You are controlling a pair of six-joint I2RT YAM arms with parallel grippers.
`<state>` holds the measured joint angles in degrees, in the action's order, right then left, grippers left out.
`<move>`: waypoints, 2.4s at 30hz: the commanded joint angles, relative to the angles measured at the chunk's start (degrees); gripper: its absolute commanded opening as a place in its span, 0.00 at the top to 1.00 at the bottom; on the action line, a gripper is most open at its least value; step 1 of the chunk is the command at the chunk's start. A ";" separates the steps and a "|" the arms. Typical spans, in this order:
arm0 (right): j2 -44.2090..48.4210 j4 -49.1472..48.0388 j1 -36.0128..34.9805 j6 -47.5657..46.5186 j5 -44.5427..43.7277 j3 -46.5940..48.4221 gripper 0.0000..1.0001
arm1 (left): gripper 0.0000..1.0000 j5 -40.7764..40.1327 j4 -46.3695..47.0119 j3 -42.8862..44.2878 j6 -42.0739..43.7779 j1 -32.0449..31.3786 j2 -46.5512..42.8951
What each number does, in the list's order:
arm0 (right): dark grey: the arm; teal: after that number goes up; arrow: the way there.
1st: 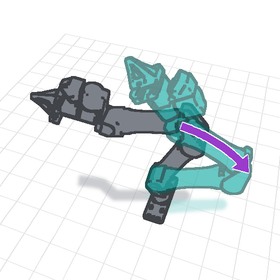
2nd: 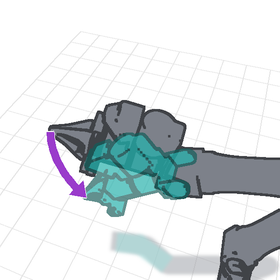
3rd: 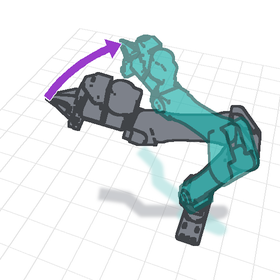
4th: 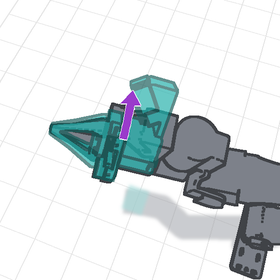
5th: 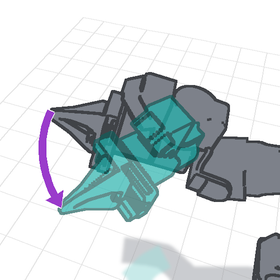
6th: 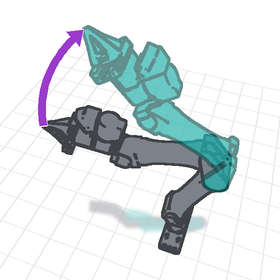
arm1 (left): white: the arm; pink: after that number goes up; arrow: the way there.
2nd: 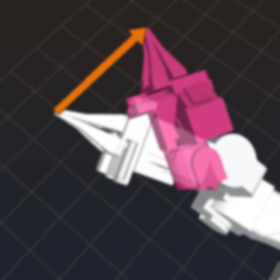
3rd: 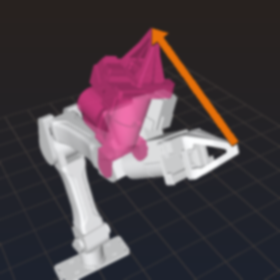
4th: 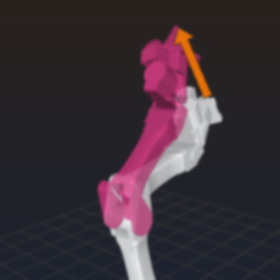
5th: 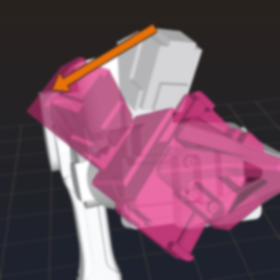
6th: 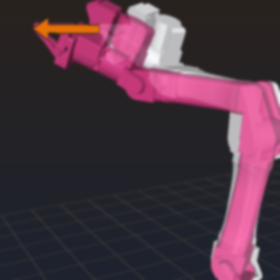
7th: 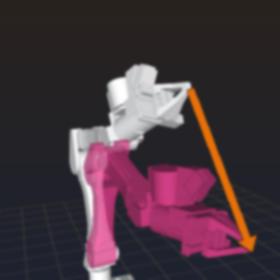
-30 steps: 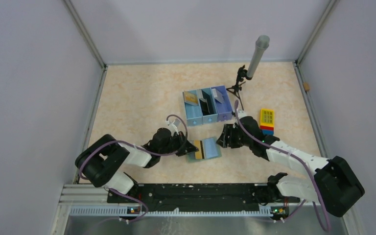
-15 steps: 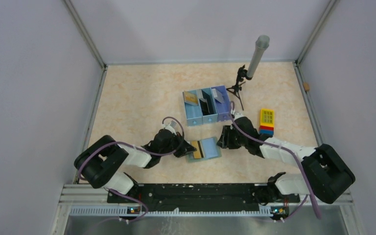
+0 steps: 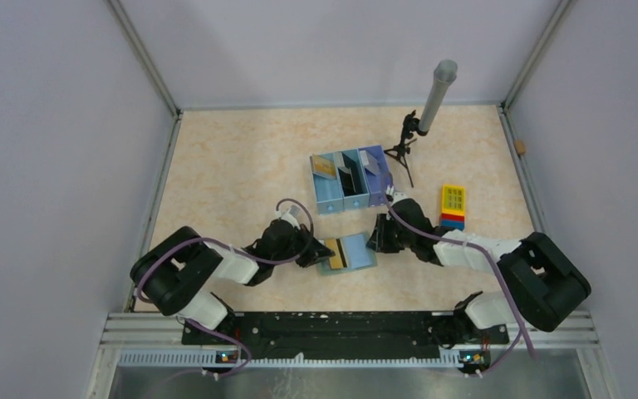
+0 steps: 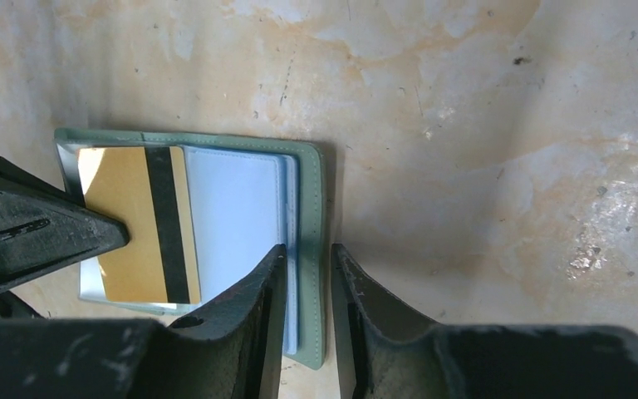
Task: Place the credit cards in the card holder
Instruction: Insert the credit card into the card holder.
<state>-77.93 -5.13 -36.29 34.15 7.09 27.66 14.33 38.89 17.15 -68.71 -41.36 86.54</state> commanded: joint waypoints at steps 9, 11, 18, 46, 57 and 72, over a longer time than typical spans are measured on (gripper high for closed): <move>-3.24 -0.74 -2.18 2.30 -2.18 1.94 0.86 | 1.00 0.62 4.28 0.70 -0.81 -0.91 2.56; -3.65 -0.69 -2.42 2.83 -2.58 1.86 0.90 | 1.00 0.41 4.14 0.71 -0.89 -1.00 2.64; -4.63 0.47 -2.90 4.11 -4.47 2.02 1.00 | 1.00 -1.35 4.26 -0.38 -3.00 -1.69 2.41; -5.61 1.94 -5.28 8.17 -9.11 2.64 1.00 | 0.65 -10.72 -14.62 4.38 -1.41 -6.37 -2.65; -5.65 1.96 -5.54 8.13 -9.43 2.75 1.00 | 0.41 -16.18 -30.83 9.44 1.99 -8.73 -6.04; -5.99 1.44 -6.15 8.31 -9.30 2.97 1.00 | 0.40 -14.59 -29.82 11.15 -0.25 -11.72 -2.35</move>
<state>-82.26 -6.87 -41.25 42.33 -1.43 30.13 -0.91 12.08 28.36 -69.04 -52.23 81.14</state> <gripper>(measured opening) 0.006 0.599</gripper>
